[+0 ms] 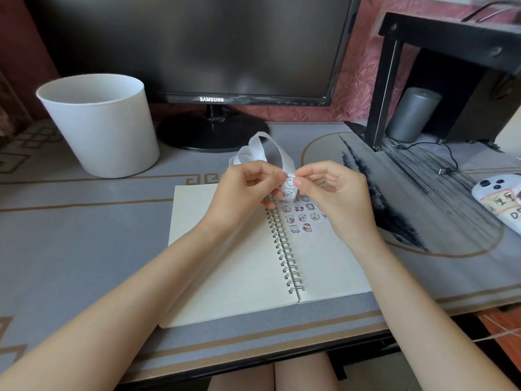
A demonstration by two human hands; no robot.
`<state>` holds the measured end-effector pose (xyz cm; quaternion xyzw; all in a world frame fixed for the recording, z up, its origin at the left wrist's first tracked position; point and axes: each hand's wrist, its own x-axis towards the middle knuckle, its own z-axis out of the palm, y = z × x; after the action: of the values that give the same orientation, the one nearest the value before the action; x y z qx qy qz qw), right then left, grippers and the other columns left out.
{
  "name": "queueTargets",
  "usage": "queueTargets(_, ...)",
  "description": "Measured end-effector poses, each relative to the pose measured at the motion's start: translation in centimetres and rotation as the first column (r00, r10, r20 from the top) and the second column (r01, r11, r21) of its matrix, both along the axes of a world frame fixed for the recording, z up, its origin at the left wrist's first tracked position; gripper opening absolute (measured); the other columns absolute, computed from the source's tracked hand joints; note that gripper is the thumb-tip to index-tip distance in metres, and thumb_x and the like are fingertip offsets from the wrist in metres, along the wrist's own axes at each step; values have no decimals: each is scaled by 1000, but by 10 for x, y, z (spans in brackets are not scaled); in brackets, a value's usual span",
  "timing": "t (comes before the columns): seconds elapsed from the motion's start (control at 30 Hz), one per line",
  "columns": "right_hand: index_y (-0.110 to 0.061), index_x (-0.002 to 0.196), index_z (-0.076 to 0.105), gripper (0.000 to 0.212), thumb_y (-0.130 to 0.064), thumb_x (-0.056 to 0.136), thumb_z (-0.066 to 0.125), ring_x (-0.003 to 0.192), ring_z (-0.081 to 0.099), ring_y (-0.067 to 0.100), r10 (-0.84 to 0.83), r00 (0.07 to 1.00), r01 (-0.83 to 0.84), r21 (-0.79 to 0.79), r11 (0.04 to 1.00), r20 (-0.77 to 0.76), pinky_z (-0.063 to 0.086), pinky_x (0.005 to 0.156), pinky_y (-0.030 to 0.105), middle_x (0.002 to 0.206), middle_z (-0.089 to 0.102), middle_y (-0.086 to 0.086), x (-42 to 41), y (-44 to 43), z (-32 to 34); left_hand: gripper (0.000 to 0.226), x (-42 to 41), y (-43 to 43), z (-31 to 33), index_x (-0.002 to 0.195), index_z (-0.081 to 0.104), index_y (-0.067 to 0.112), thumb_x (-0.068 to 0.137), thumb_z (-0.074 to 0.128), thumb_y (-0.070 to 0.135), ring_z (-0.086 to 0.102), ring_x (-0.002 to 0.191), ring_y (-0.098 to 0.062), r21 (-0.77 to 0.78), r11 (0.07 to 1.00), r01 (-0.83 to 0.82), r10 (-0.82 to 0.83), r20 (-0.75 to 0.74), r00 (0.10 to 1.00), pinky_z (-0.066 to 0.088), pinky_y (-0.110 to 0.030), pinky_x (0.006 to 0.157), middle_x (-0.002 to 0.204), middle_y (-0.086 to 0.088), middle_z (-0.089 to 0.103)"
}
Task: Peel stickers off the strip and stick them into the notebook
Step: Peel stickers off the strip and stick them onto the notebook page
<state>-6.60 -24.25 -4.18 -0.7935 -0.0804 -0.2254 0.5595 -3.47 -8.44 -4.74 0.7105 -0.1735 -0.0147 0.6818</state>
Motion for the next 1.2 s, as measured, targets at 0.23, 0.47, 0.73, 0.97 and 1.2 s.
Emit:
queueTargets(0.23, -27, 79, 70, 21, -6, 78, 73, 71, 65, 10, 2, 1000, -2, 0, 1000, -7, 52, 74, 27, 73, 71, -9, 1, -2, -2, 14, -2, 0, 1, 94, 70, 0, 92, 61, 10, 64, 67, -7, 20, 1000, 15, -15, -1, 1000, 52, -19, 60, 80, -12, 69)
queueTargets(0.47, -21, 81, 69, 17, -5, 79, 72, 75, 64, 12, 10, 1000, -11, -36, 999, -8, 52, 77, 37, 78, 70, -4, 0, -2, -2, 16, -5, -2, 5, 92, 69, -4, 92, 61, 10, 64, 63, -6, -6, 1000, 26, -26, -36, 999, 54, -20, 58, 70, -5, 68)
queueTargets(0.73, -22, 80, 68, 16, -6, 80, 72, 74, 63, 12, 2, 1000, -2, -71, 997, -2, 54, 75, 38, 78, 69, -7, 0, -1, -3, 16, -5, -2, 5, 90, 71, -3, 91, 62, 10, 63, 63, -7, 14, 1000, 9, -8, -47, 999, 55, -20, 58, 67, -3, 68)
queueTargets(0.97, -19, 80, 68, 14, -5, 80, 72, 74, 62, 12, -2, 1000, -1, -89, 996, -29, 53, 75, 37, 77, 69, -7, -1, -1, -2, 14, -5, -2, 5, 85, 70, 1, 92, 60, 9, 64, 63, -7, 37, 999, 6, -5, -46, 999, 55, -20, 60, 64, -2, 68)
queueTargets(1.2, -20, 80, 67, 11, -10, 82, 70, 70, 57, -1, -51, 998, 43, -177, 983, -44, 43, 64, 16, 75, 67, -11, -5, 2, 0, 15, -6, -2, 5, 80, 70, 5, 91, 60, 7, 65, 63, -10, 25, 1000, 2, 0, -72, 997, 56, -20, 60, 64, -2, 69)
